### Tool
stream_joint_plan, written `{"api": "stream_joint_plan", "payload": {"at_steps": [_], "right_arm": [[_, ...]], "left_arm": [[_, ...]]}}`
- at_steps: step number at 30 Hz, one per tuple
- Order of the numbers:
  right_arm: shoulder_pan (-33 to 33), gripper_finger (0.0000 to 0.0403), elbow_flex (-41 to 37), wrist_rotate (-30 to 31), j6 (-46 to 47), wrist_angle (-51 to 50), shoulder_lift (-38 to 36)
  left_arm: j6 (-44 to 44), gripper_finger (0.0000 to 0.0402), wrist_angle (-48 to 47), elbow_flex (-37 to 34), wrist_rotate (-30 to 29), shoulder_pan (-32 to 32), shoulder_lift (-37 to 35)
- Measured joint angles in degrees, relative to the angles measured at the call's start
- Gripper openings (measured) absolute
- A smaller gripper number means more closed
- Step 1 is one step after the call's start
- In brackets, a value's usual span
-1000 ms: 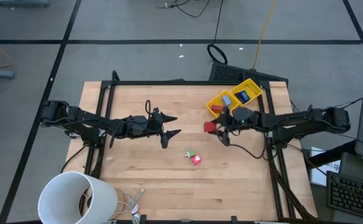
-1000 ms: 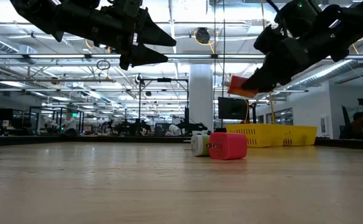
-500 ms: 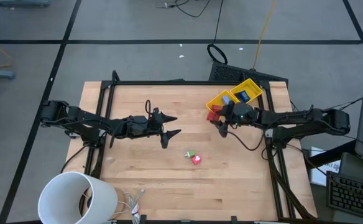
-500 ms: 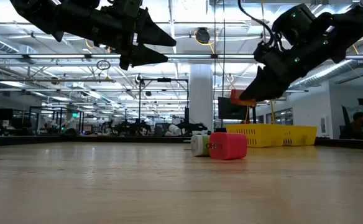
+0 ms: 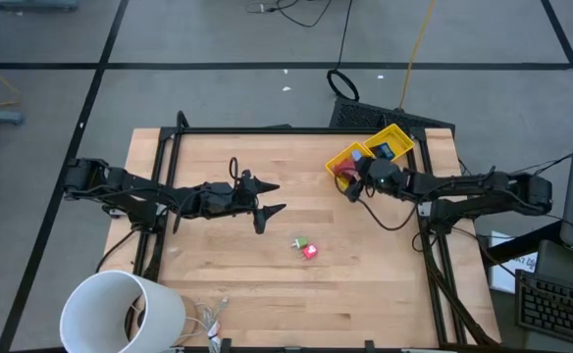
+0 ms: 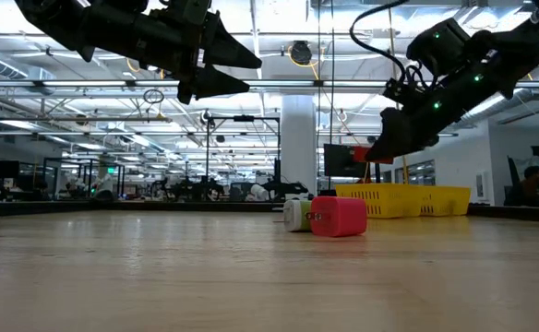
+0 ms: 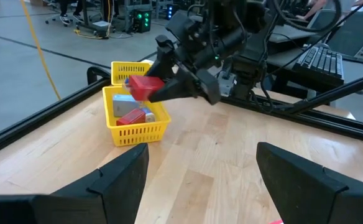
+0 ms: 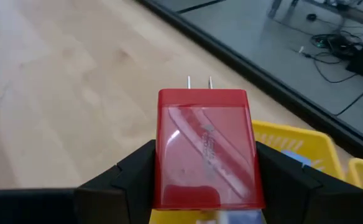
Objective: Pick & Place Office items
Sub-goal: Put the red charger adapter into the left yellow bin
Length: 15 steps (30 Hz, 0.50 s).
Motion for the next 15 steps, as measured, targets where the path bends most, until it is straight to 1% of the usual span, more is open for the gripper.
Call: {"api": "stream_joint_plan", "payload": {"at_steps": [5, 7, 8, 12, 15], "right_arm": [[-3.12, 0.0212, -2.99, -0.13, 0.17, 6.19, 0.01], [-4.62, 0.0212, -3.43, -0.38, 0.28, 7.02, 0.29], [-5.46, 0.0212, -3.47, -1.41, 0.34, 7.08, 0.53], [-9.55, 0.0212, -3.18, -9.46, 2.2, 7.49, 2.25], [-11.98, 0.0212, -2.64, -12.25, 2.27, 7.48, 3.99]], "left_arm": [[-0.02, 0.0296, -0.01, 0.0, -0.01, 0.0, 0.0], [-0.04, 0.0296, -0.01, 0.0, -0.01, 0.0, 0.0], [-0.04, 0.0296, 0.0, 0.0, -0.01, 0.0, 0.0], [-0.04, 0.0296, -0.01, 0.0, -0.03, 0.0, 0.0], [-0.04, 0.0296, 0.01, 0.0, -0.03, 0.0, 0.0]]}}
